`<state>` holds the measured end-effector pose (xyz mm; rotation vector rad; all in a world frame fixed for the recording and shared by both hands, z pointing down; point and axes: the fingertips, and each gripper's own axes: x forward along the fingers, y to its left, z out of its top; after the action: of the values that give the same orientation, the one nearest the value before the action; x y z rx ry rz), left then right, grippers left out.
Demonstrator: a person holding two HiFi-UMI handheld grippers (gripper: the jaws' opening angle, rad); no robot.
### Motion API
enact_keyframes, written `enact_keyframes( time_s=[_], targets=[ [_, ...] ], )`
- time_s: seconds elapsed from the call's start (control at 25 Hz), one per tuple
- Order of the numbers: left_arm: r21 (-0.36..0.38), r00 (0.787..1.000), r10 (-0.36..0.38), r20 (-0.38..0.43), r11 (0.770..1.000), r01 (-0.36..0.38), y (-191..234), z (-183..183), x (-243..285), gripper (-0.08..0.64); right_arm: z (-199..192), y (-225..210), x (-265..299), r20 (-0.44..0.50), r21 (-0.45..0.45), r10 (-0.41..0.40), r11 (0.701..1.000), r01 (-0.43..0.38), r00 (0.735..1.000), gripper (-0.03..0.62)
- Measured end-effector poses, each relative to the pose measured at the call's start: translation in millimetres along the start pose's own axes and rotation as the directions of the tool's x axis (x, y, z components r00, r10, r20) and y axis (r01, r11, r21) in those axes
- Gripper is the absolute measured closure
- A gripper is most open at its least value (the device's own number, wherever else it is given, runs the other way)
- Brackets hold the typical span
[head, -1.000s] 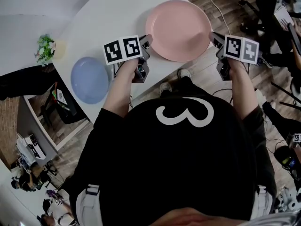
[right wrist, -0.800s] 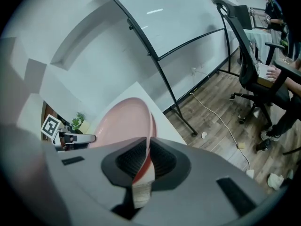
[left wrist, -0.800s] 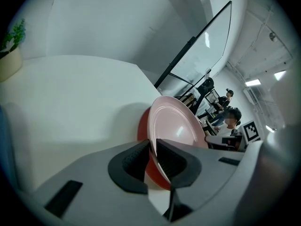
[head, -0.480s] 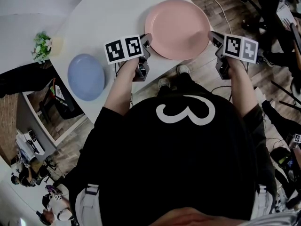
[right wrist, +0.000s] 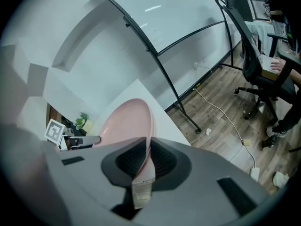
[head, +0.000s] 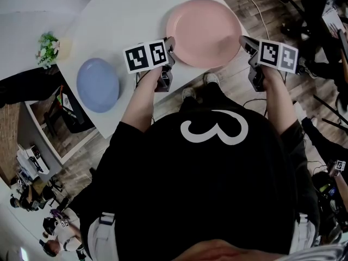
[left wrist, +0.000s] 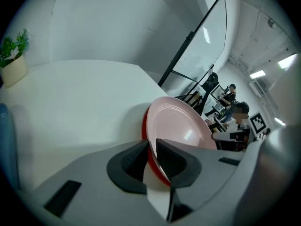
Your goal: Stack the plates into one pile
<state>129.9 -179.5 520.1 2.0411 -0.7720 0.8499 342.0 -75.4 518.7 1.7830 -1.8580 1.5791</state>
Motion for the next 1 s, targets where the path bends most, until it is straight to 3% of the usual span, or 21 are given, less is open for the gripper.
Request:
enact_keyframes(
  time_s=[0.36,0.52,0.72,0.8,1.0],
  targets=[
    [0.000,0.998,0.036,0.060,0.999,-0.036,-0.8,4.0,0.0,0.498,-3.8,1.5,2.9,-0.015,-0.022,0.013,1.000,-0.013,1.000,0.548],
    [0.012,0.995,0.002,0.095,1.000,-0.003,-8.5,3.4,-0.9,0.437,-5.3,0.2,2.5,-0.020,-0.038,0.018,0.999,-0.019,1.000,0.543],
    [-0.081,0.987,-0.047,0.153,0.995,0.060,-6.3,6.1,-4.9,0.385,-1.1,0.0,4.9,-0.022,-0.036,0.027,0.999,-0.028,0.999,0.516],
    [-0.076,0.988,-0.040,0.152,0.996,0.052,-3.9,4.3,-5.0,0.298,-0.8,0.1,5.3,-0.023,-0.031,0.040,0.999,-0.041,0.999,0.488],
    [-0.067,0.988,-0.025,0.151,0.997,0.036,2.7,-5.7,-8.9,0.296,4.4,-4.5,4.8,0.008,-0.057,0.024,0.998,-0.023,1.000,0.480]
  ],
)
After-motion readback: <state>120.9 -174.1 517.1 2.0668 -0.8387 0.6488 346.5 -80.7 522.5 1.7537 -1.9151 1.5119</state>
